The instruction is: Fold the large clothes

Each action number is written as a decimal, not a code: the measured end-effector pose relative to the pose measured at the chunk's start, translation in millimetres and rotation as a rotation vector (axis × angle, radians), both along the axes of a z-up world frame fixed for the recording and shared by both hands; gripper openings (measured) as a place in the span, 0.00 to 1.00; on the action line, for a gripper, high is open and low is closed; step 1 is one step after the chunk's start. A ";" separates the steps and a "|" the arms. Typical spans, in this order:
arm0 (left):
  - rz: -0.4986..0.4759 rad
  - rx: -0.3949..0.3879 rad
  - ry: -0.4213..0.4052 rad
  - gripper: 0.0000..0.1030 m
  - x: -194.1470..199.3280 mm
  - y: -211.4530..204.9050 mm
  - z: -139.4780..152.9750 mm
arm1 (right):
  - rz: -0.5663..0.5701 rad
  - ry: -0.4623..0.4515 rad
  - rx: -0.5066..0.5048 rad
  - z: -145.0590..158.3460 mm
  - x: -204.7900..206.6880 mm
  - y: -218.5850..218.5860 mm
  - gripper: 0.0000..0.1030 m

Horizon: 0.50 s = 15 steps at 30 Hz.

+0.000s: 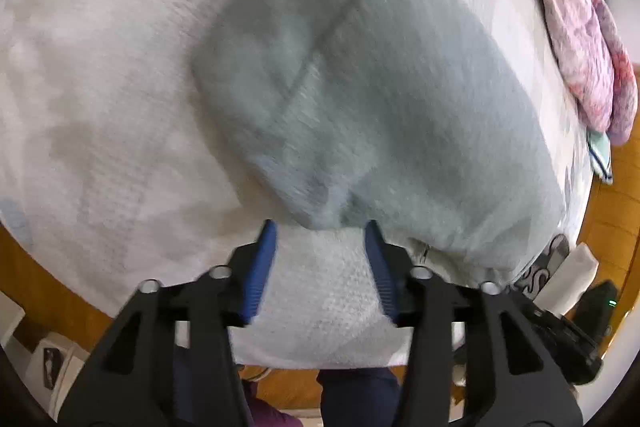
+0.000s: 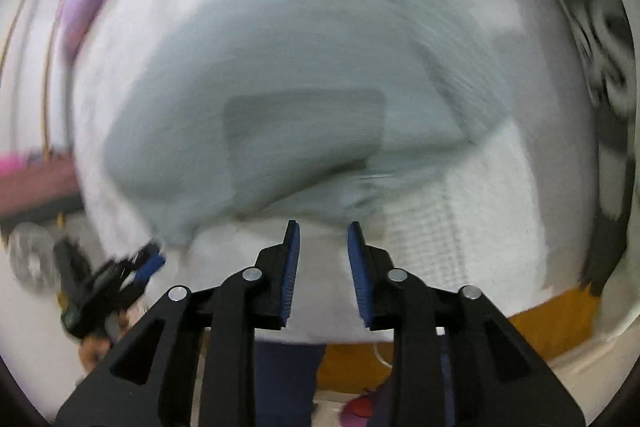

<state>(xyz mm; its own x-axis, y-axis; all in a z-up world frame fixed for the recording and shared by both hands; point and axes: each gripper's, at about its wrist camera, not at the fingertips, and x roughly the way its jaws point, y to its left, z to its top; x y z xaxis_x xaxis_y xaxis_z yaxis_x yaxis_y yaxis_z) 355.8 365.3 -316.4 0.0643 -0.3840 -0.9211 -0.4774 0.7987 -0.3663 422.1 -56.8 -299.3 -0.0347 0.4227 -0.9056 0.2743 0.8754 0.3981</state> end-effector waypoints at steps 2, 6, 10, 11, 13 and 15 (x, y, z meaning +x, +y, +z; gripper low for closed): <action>0.062 -0.018 -0.024 0.55 -2.2 13.3 -3.1 | 0.069 -0.076 0.021 19.9 16.3 18.4 0.11; 0.168 -0.032 -0.044 0.56 -3.1 36.2 -17.6 | 0.178 -0.242 0.003 33.7 60.4 62.9 0.02; 0.182 -0.067 -0.070 0.69 -7.1 31.2 -30.5 | 0.287 -0.294 -0.081 14.2 91.9 101.2 0.01; 0.183 -0.086 -0.066 0.70 -8.1 29.6 -34.9 | 0.336 -0.279 -0.127 0.3 97.7 108.4 0.01; 0.165 -0.108 -0.048 0.70 -10.5 24.2 -44.8 | 0.411 -0.241 -0.233 -31.7 100.6 117.7 0.00; 0.166 -0.107 -0.037 0.70 -10.1 26.5 -54.4 | 0.433 -0.225 -0.261 -57.4 100.4 119.4 0.00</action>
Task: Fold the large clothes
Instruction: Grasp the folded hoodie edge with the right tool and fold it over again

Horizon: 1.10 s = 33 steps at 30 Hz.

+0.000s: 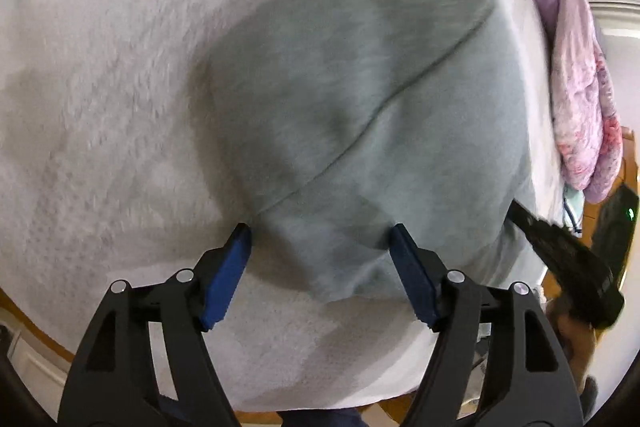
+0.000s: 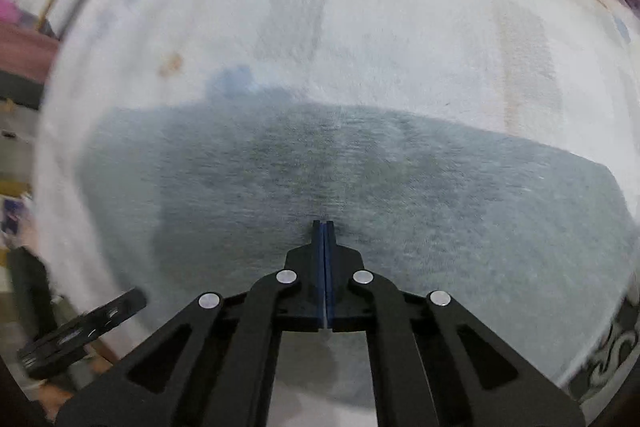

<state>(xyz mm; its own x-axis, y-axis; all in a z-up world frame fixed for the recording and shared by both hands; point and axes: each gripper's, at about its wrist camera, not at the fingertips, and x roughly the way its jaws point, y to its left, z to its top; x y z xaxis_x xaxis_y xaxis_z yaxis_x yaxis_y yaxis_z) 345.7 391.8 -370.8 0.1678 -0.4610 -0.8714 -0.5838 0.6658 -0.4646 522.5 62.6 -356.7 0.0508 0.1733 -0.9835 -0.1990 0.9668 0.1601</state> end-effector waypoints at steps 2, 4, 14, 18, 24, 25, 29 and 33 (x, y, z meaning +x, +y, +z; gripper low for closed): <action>0.004 -0.011 -0.015 0.73 -2.9 1.0 -1.6 | -0.023 0.010 0.022 -10.2 8.1 -0.5 0.00; 0.000 -0.020 -0.023 0.74 -6.2 2.4 -1.2 | -0.065 0.038 0.048 -13.4 14.4 -8.5 0.00; 0.002 -0.126 -0.039 0.75 -21.6 22.3 -9.5 | -0.118 0.106 0.066 16.9 -65.2 -33.8 0.00; -0.007 -0.164 -0.056 0.77 -33.0 37.4 -16.6 | -0.159 0.120 0.060 -19.8 -80.7 -44.6 0.00; 0.001 -0.165 -0.126 0.88 -45.3 37.9 -19.4 | -0.167 0.088 0.059 -18.9 -95.8 -50.1 0.00; 0.020 -0.161 -0.133 0.88 -46.0 34.4 -19.0 | -0.166 0.092 0.067 -19.0 -97.7 -53.8 0.00; 0.167 -0.169 -0.153 0.88 -48.1 32.1 -21.6 | -0.128 0.072 0.105 -16.0 -100.5 -73.9 0.00; 0.244 -0.171 -0.206 0.88 -50.1 24.0 -19.6 | -0.104 0.077 0.186 -12.0 -111.6 -102.0 0.00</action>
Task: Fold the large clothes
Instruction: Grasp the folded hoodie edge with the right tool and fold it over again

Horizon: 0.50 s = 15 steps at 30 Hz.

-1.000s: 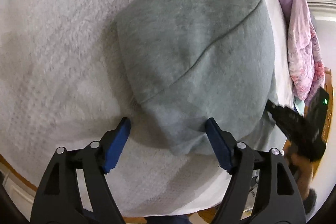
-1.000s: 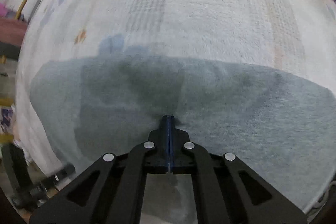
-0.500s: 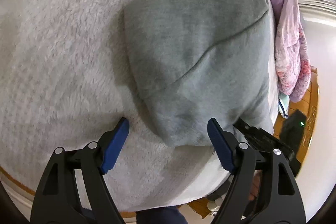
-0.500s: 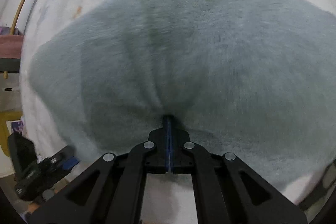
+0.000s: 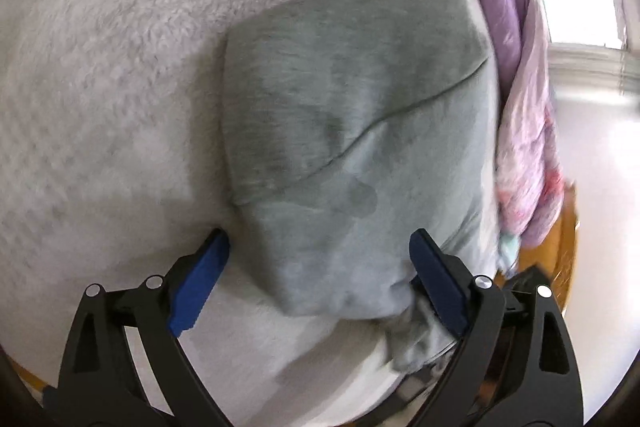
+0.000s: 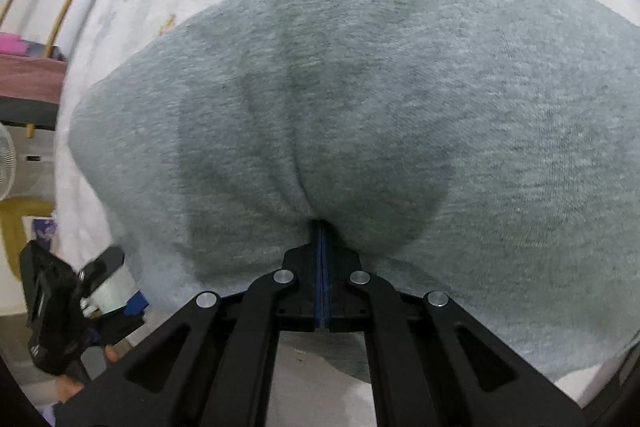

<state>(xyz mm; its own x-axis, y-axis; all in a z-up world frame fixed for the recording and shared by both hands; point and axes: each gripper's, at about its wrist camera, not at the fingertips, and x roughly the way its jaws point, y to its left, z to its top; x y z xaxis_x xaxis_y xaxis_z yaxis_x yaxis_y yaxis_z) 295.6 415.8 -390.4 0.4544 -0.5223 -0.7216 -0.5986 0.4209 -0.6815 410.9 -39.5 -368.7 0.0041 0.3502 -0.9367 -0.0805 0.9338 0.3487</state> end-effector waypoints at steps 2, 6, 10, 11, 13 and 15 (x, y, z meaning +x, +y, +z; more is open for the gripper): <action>0.002 -0.032 -0.032 0.88 0.6 -14.6 -0.6 | 0.007 0.003 0.034 4.6 -3.6 -16.9 0.00; 0.003 0.032 -0.069 0.88 3.9 -30.7 -2.2 | 0.052 -0.005 0.055 18.4 -23.1 -33.4 0.00; 0.077 0.017 -0.121 0.88 6.8 -27.7 -4.5 | 0.006 -0.004 0.125 9.5 -14.4 -37.9 0.00; 0.069 0.015 -0.151 0.88 8.0 -26.1 -2.7 | -0.021 -0.014 0.153 8.2 -19.1 -45.8 0.00; 0.031 0.026 -0.196 0.88 13.7 -27.2 -0.7 | -0.045 -0.043 0.181 7.8 -27.1 -54.3 0.00; 0.009 0.019 -0.233 0.88 19.5 -26.6 -2.9 | -0.091 -0.057 0.218 8.1 -33.2 -66.6 0.00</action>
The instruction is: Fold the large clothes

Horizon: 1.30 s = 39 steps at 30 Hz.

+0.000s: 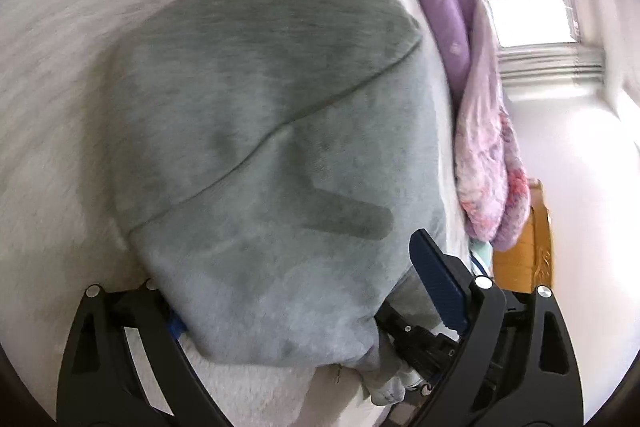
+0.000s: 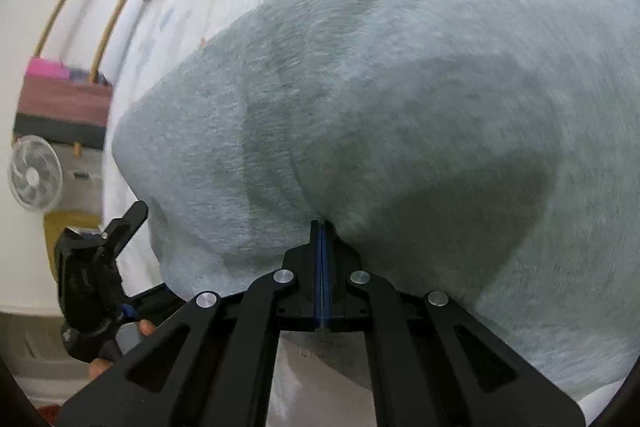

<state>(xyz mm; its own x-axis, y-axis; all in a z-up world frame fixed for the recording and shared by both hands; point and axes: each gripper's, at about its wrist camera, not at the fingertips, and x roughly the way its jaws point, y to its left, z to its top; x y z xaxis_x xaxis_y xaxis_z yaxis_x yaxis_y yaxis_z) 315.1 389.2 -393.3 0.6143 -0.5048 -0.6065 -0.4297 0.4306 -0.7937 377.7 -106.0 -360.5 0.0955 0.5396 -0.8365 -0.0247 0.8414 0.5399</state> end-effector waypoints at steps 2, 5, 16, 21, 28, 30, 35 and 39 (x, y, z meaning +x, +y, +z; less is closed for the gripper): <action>-0.006 -0.009 -0.049 0.88 4.1 1.1 -4.2 | -0.044 -0.011 0.034 -2.4 -4.2 -7.2 0.00; -0.011 -0.003 -0.120 0.78 5.1 -0.4 -3.0 | -0.068 -0.048 0.055 -5.0 -7.8 -10.8 0.00; -0.069 0.072 -0.287 0.30 6.6 -7.1 13.9 | -0.041 -0.133 0.122 -7.4 -20.8 -24.4 0.00; -0.123 0.168 -0.379 0.23 12.6 -29.0 40.4 | -0.038 -0.170 0.143 -8.9 -26.9 -29.1 0.00; -0.185 0.220 -0.482 0.22 19.6 -58.6 61.8 | -0.030 -0.234 0.140 -8.9 -38.0 -31.4 0.00; -0.196 0.234 -0.494 0.22 22.3 -68.0 67.0 | -0.031 -0.250 0.133 -9.3 -40.3 -25.0 0.00; -0.242 0.306 -0.512 0.22 28.9 -103.6 90.7 | -0.043 -0.259 0.161 -7.5 -43.1 -24.2 0.00; -0.293 0.408 -0.483 0.22 32.0 -137.8 114.6 | -0.124 -0.219 0.262 0.3 -50.6 -52.2 0.03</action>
